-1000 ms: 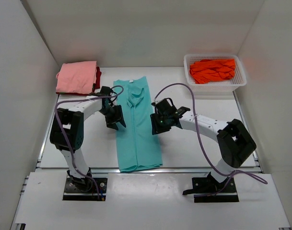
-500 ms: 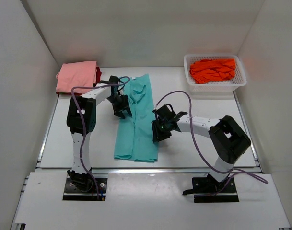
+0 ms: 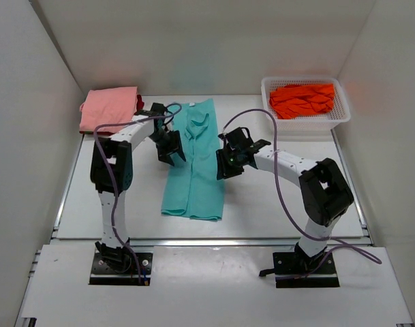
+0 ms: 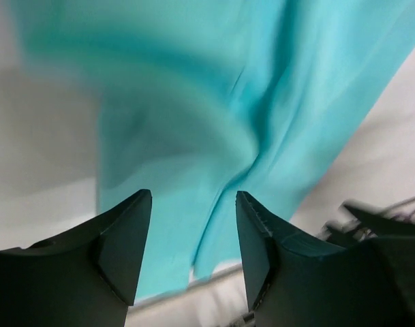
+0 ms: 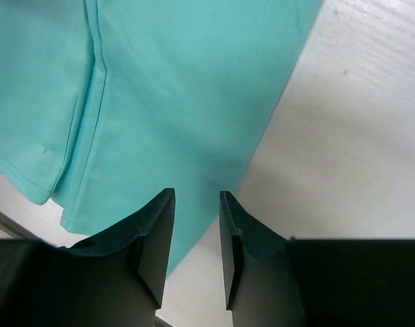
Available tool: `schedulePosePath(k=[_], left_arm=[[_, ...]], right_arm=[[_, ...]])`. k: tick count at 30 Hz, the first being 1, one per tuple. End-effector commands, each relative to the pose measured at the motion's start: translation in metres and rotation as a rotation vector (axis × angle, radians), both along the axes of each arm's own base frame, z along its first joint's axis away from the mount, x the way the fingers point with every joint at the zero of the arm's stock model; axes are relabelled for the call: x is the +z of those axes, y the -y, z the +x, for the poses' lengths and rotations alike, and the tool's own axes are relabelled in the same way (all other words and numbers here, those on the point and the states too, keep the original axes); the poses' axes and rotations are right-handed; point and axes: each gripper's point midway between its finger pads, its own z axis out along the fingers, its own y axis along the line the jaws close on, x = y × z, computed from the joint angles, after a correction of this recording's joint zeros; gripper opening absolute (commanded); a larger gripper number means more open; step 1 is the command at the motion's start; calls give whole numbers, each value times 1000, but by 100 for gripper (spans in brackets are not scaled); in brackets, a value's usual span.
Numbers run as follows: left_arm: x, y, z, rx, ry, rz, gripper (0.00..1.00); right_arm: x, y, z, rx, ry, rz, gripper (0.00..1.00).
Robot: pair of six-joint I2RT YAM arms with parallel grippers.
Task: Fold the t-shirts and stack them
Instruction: Rotate the tshirt 90 degrees, then grab the bottom of the folded rectangular tshirt with both arms
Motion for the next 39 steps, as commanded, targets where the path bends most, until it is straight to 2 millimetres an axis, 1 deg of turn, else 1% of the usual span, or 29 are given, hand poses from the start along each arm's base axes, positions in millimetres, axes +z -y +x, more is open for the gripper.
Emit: schedulePosePath(k=[1, 2, 3, 4, 5, 6, 7, 8, 9, 10, 11, 12, 14, 15, 16, 17, 18, 19, 22, 23, 25, 26, 28, 30, 32, 33, 34, 38, 39], left_arm=[[46, -17, -43, 15, 44, -40, 64], [35, -23, -60, 22, 15, -31, 65], [47, -29, -66, 36, 57, -23, 66], [47, -37, -85, 41, 57, -9, 66], [36, -43, -105, 45, 20, 8, 66], [41, -47, -114, 44, 50, 18, 64], [37, -51, -130, 52, 49, 21, 65], [23, -55, -148, 60, 22, 36, 64], [24, -52, -149, 65, 61, 27, 64], [15, -55, -165, 89, 36, 29, 64], [6, -53, -173, 95, 38, 36, 64], [-6, -53, -182, 86, 34, 56, 64], [-14, -45, -191, 89, 31, 69, 62], [-18, -45, -195, 85, 38, 92, 62], [-18, -46, -193, 111, 61, 107, 62], [-20, -44, -197, 121, 61, 107, 63], [-24, -49, -198, 140, 71, 127, 63], [-22, -50, -195, 169, 93, 121, 64], [-21, -63, -189, 255, 132, 113, 63], [-21, -64, -186, 260, 148, 112, 64], [-23, -66, -189, 265, 142, 110, 64], [-20, -63, -185, 264, 154, 103, 64], [-18, -60, -185, 262, 160, 98, 63], [-18, -56, -185, 278, 173, 79, 64], [-17, -54, -188, 281, 177, 56, 64], [-12, -53, -185, 292, 191, 43, 64], [-14, -54, -189, 291, 175, 46, 63], [-3, -52, -198, 278, 170, -9, 64], [1, -53, -199, 283, 179, -16, 64]], right_arm=[[24, 5, -13, 37, 17, -4, 30], [28, 3, -21, 32, 9, 5, 31], [28, 8, -26, 12, 4, 3, 40], [21, 8, -38, 21, -16, -7, 44], [27, 4, -43, 11, -10, 10, 48], [21, 11, -47, -32, -30, 0, 48], [24, 6, -54, -32, -25, 16, 48], [19, 6, -65, -60, -57, 19, 48], [15, 7, -72, -91, -81, 31, 48], [7, 7, -79, -101, -99, 29, 47], [9, 2, -82, -129, -116, 57, 47], [4, 1, -91, -149, -147, 61, 47], [-1, -4, -99, -169, -172, 77, 47], [-2, -8, -100, -178, -181, 82, 46], [-3, -9, -103, -176, -181, 73, 45], [-8, -10, -105, -182, -196, 63, 45], [-13, -10, -109, -186, -206, 45, 45], [-12, -12, -110, -190, -215, 55, 44], [-25, -12, -116, -234, -251, 40, 44], [-25, -16, -118, -227, -254, 47, 45], [-31, -14, -124, -258, -281, 38, 45], [-34, -10, -126, -263, -280, 21, 44], [-37, -8, -126, -299, -289, 22, 46], [-43, -5, -131, -302, -303, 11, 47], [-44, -6, -131, -306, -304, 18, 47], [-44, -5, -130, -315, -309, 15, 47], [-44, -6, -131, -314, -308, 18, 48], [-42, -9, -135, -309, -317, 39, 47], [-45, -9, -136, -311, -324, 36, 47]])
